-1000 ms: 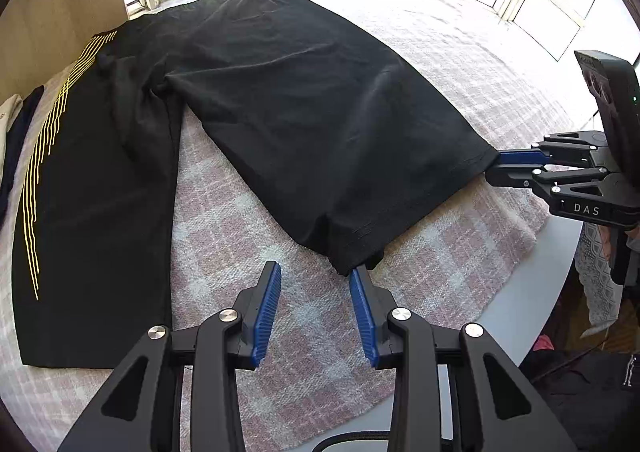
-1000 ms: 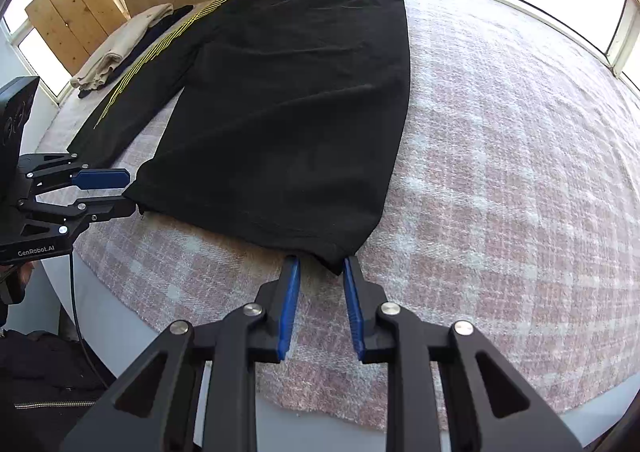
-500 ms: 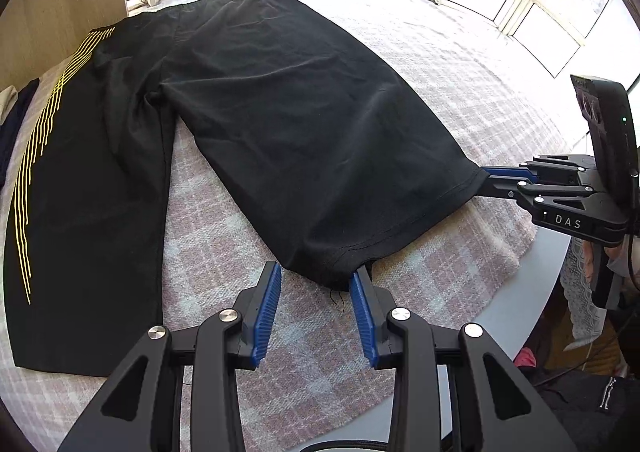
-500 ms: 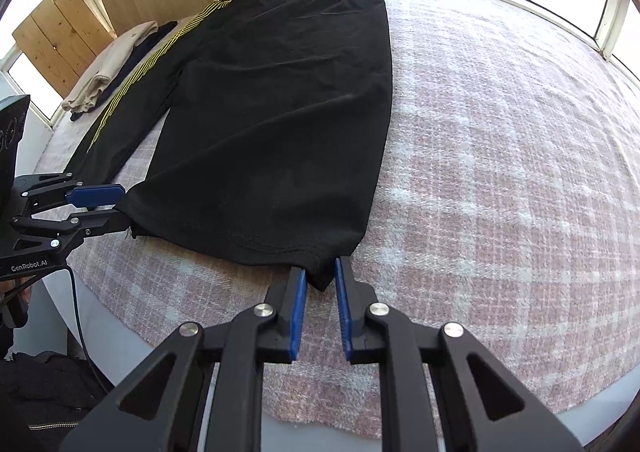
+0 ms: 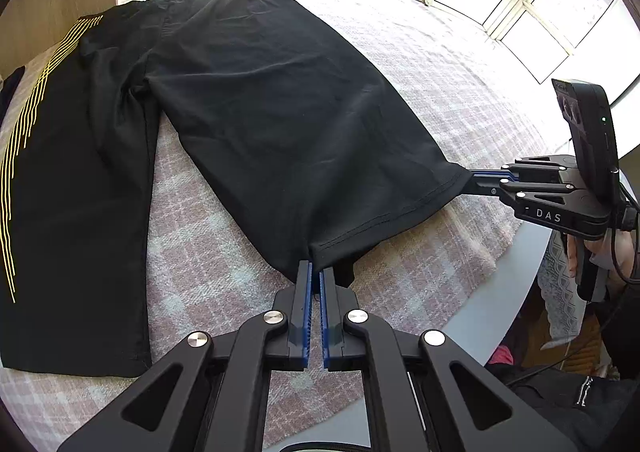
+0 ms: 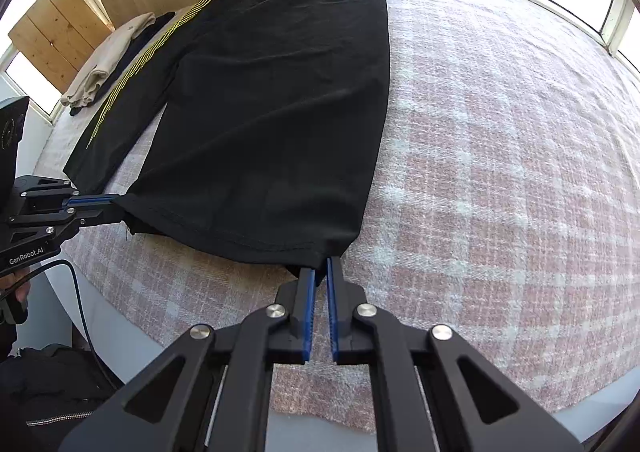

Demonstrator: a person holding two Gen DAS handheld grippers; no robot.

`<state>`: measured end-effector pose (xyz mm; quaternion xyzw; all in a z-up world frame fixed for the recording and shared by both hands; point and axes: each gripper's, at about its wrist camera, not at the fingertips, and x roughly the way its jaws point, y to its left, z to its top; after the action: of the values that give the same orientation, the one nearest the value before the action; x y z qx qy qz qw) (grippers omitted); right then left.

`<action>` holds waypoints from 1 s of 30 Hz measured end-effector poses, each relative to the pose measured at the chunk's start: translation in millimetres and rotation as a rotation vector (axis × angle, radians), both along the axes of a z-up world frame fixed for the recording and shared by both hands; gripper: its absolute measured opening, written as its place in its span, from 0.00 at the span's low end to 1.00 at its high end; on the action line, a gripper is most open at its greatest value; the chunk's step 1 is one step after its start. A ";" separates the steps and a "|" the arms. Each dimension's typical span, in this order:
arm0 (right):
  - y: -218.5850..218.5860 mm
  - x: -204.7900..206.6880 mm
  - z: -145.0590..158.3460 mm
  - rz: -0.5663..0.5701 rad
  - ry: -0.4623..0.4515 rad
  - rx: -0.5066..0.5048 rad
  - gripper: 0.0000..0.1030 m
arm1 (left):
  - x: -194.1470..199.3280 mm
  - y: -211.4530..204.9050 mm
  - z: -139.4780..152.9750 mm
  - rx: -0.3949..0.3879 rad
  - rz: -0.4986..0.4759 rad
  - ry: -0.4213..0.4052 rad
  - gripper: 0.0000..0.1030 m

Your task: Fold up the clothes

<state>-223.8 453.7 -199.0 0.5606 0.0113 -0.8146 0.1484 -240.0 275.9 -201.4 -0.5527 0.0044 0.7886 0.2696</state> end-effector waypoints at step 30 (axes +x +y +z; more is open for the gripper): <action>-23.5 -46.3 -18.6 0.061 -0.091 0.185 0.16 | -24.7 -170.0 4.4 -0.199 0.283 0.034 0.15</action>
<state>-270.1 430.2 -217.7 0.6077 0.0968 -0.7789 0.1209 -264.7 105.9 -197.0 -0.5585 0.0092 0.8235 0.0995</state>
